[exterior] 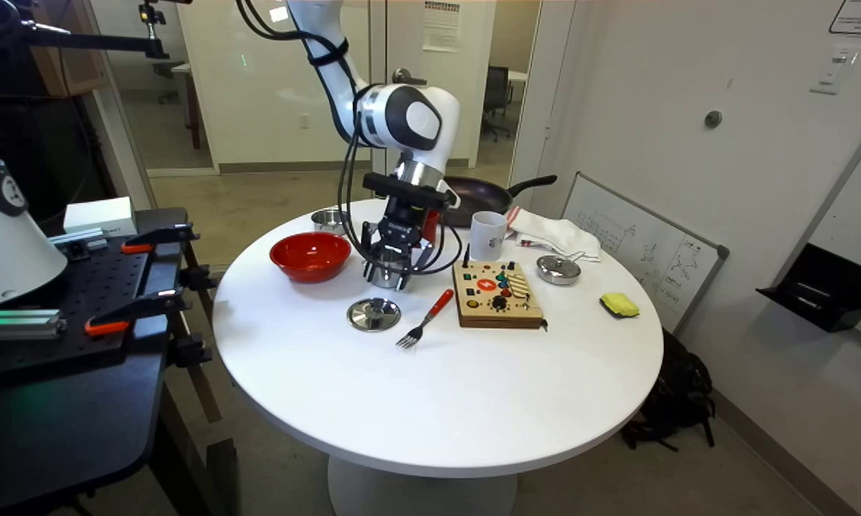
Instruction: Pick up the lid from the pot and put it on the table, then pick up the folk and put it in the in the pot
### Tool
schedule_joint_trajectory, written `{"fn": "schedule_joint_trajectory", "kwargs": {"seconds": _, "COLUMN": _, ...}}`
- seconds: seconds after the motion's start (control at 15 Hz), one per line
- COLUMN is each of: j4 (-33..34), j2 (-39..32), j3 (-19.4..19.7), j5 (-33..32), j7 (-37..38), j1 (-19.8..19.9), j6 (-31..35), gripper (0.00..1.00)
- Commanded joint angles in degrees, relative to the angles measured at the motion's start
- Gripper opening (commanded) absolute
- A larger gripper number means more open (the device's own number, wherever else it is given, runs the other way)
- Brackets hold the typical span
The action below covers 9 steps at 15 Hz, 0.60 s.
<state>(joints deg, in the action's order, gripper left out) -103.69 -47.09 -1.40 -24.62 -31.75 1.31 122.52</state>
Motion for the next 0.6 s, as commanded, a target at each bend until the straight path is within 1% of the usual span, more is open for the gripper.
{"fn": "schedule_joint_trajectory", "kwargs": {"seconds": 0.0, "j4": -0.9, "j2": 4.1, "j3": -0.1, "j5": -0.2, "j7": -0.4, "j1": 0.1, "j6": -1.3, "gripper": 0.92}}
{"fn": "schedule_joint_trajectory", "kwargs": {"seconds": 0.07, "j4": -2.3, "j2": 5.5, "j3": 0.0, "j5": -0.8, "j7": 0.4, "j1": 0.2, "j6": 1.8, "gripper": 0.98}}
{"fn": "schedule_joint_trajectory", "kwargs": {"seconds": 0.2, "j4": -4.2, "j2": 6.8, "j3": -0.4, "j5": -0.6, "j7": 0.6, "j1": 1.2, "j6": 8.5, "gripper": 1.0}}
{"fn": "schedule_joint_trajectory", "kwargs": {"seconds": 0.4, "j4": -4.9, "j2": 7.1, "j3": -0.6, "j5": 2.5, "j7": 2.0, "j1": 2.5, "j6": 13.5, "gripper": 1.0}}
{"fn": "schedule_joint_trajectory", "kwargs": {"seconds": 0.53, "j4": -5.6, "j2": 7.3, "j3": -0.6, "j5": 3.4, "j7": 2.0, "j1": 2.9, "j6": 13.7, "gripper": 1.0}}
